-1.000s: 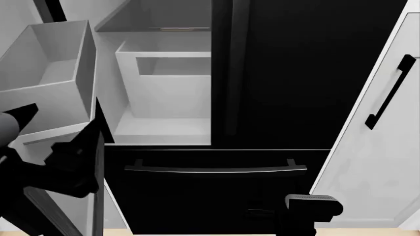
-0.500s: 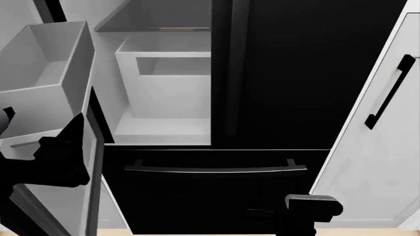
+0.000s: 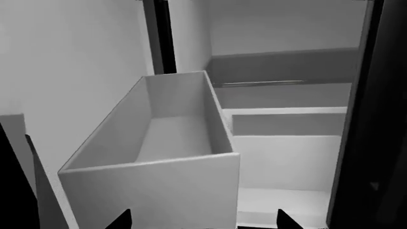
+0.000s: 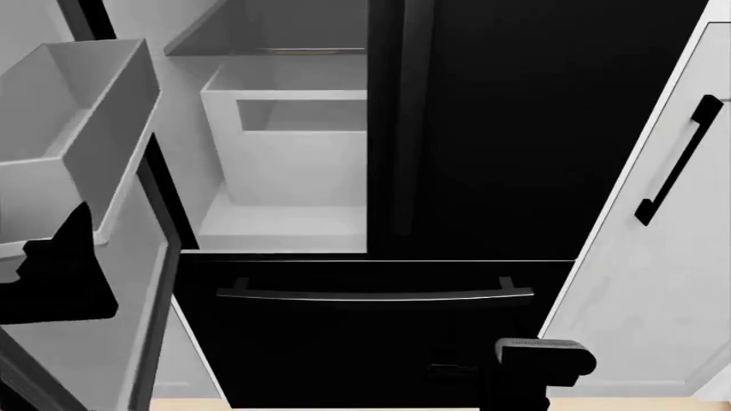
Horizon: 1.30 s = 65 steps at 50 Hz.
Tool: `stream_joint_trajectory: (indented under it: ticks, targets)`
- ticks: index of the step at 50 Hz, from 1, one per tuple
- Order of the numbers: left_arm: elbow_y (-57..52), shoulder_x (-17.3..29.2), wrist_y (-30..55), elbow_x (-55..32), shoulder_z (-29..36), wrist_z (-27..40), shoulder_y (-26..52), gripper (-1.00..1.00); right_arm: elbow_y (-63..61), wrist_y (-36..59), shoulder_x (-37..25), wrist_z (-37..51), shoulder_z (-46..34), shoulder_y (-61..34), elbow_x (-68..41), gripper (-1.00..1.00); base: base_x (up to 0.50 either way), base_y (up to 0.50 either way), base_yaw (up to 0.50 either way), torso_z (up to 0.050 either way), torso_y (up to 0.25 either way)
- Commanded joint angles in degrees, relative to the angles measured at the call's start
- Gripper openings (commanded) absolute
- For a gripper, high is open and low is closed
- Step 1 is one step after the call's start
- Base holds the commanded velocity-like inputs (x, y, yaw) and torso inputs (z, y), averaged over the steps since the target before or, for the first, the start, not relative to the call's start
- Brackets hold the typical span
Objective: Open the fridge doors
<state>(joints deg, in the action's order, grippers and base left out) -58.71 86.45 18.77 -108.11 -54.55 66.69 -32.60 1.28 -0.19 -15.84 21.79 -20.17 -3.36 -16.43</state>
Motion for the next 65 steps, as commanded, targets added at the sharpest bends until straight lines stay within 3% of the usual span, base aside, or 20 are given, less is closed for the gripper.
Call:
stream_joint_trajectory:
  ticks: [1,11,18,21,22,24,34,35,42,45,48,49,51,54,56,61,65]
  targets:
    - [1.06,-7.91,10.15,-0.58,-3.64,2.41,0.03,1.00,-0.06,-0.01,-0.15,0.25,-0.20,0.00,-0.06,1.00,0.00,0.00,0.00,0.000,0.000]
    - [2.20,-18.85,20.59,-0.74,-11.42,0.24,-0.72,1.00,-0.01,-0.07,-0.22,0.44,-0.34,-0.04,-0.17,1.00,0.00,0.00,0.00,0.000,0.000]
    - [2.38,-16.22,16.91,1.50,-6.01,3.43,0.28,1.00,-0.03,-0.09,-0.30,0.56,-0.46,-0.06,-0.22,1.00,0.00,0.00,0.00,0.000,0.000]
    - [2.66,-17.43,18.24,0.70,-7.96,2.99,0.44,1.00,0.00,-0.12,-0.33,0.58,-0.49,-0.09,-0.28,1.00,0.00,0.00,0.00,0.000,0.000]
    - [3.08,-19.97,22.31,-0.78,-12.95,1.12,-0.41,1.00,0.03,-0.14,-0.34,0.57,-0.51,-0.12,-0.29,1.00,0.00,0.00,0.00,0.000,0.000]
    - [3.15,-19.22,21.26,-0.05,-11.32,2.08,-0.06,1.00,0.00,-0.15,-0.38,0.59,-0.54,-0.11,-0.31,1.00,0.00,0.00,0.00,0.000,0.000]
    - [3.96,-22.82,27.40,-2.06,-18.37,0.30,-0.77,1.00,0.18,-0.17,-0.41,0.75,-0.79,-0.21,-0.29,1.00,0.00,0.00,0.00,0.000,0.000]
    - [4.46,-24.17,29.80,-2.68,-21.29,-0.50,-1.49,1.00,0.16,-0.18,-0.42,0.77,-0.80,-0.19,-0.33,1.00,0.00,0.00,0.00,0.000,0.000]
    - [5.21,-25.89,30.81,0.26,-19.35,1.36,-1.63,1.00,0.24,-0.14,-0.46,0.89,-0.96,-0.24,-0.34,1.00,0.00,0.00,0.00,0.000,0.000]
    - [5.52,-26.14,33.32,0.92,-21.32,1.86,-2.56,1.00,0.24,-0.16,-0.50,0.92,-0.97,-0.26,-0.40,1.00,0.00,0.00,0.00,0.000,0.000]
    - [5.64,-28.23,33.69,3.11,-20.35,0.65,-1.86,1.00,0.25,-0.16,-0.54,0.95,-1.03,-0.27,-0.43,1.00,0.00,0.00,0.00,0.000,0.000]
    - [6.09,-30.29,35.59,3.40,-23.37,-1.67,-2.50,1.00,0.25,-0.19,-0.55,0.98,-1.01,-0.26,-0.45,1.00,0.00,0.00,0.00,0.000,0.000]
    - [5.83,-29.93,34.11,4.40,-20.15,-0.11,-1.38,1.00,0.27,-0.17,-0.57,1.01,-1.05,-0.28,-0.46,1.00,0.00,0.00,0.00,0.000,0.000]
    - [5.90,-31.29,35.54,4.19,-22.45,-1.64,-1.90,1.00,0.27,-0.19,-0.60,1.07,-1.09,-0.29,-0.48,1.00,0.00,0.00,0.00,0.000,0.000]
    - [5.59,-30.50,34.65,4.15,-20.56,-0.11,-1.37,1.00,0.29,-0.17,-0.61,1.11,-1.15,-0.32,-0.46,1.00,0.00,0.00,0.00,0.000,0.000]
    - [5.57,-31.29,36.85,2.18,-25.62,-1.64,-2.45,1.00,0.32,-0.08,-0.64,1.18,-1.29,-0.46,-0.44,1.00,0.00,0.00,0.00,0.000,0.000]
    - [3.80,-27.83,33.77,-0.22,-22.40,2.64,-1.59,1.00,0.26,-0.07,-0.68,1.26,-1.37,-0.45,-0.45,1.00,0.00,0.00,0.00,0.000,0.000]
